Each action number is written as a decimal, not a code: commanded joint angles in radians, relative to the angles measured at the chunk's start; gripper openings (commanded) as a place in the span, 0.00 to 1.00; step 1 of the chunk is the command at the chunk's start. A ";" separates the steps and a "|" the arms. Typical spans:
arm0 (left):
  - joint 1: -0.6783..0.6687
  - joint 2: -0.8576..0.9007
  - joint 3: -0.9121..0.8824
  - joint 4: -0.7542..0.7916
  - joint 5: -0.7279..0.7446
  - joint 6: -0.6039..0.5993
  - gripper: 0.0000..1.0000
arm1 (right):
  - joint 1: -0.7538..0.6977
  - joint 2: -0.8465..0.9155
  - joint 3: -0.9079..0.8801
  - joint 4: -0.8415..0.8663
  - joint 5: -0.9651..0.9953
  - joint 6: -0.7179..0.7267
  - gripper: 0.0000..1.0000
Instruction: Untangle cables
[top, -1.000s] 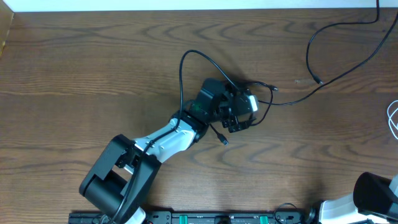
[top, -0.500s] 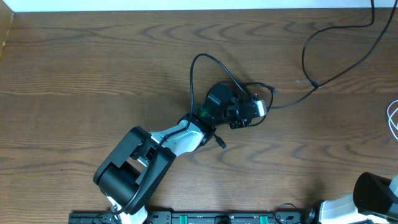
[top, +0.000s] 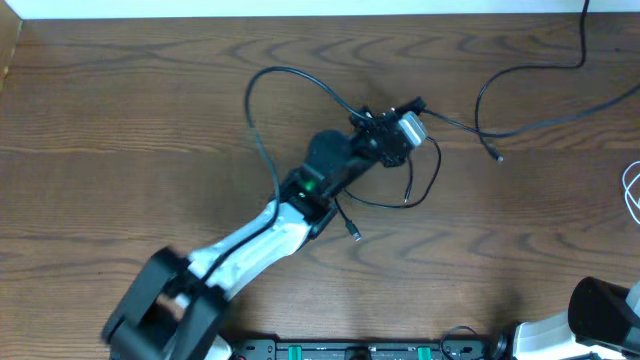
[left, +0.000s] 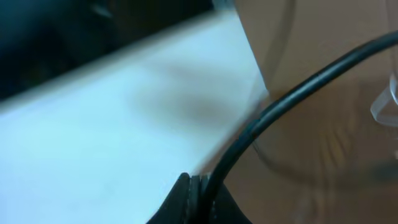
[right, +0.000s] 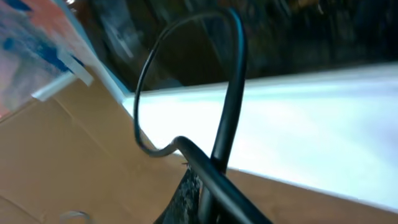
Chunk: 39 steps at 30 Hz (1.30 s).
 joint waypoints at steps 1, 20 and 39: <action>0.013 -0.096 0.009 0.006 -0.036 -0.024 0.08 | -0.002 -0.006 0.007 -0.074 0.044 -0.119 0.01; 0.034 -0.176 0.009 -0.073 -0.055 0.015 0.08 | 0.148 0.033 -0.002 -0.730 0.048 -0.668 0.01; 0.140 -0.176 0.009 -0.162 -0.055 0.051 0.08 | 0.396 0.069 -0.013 -0.890 0.232 -0.737 0.01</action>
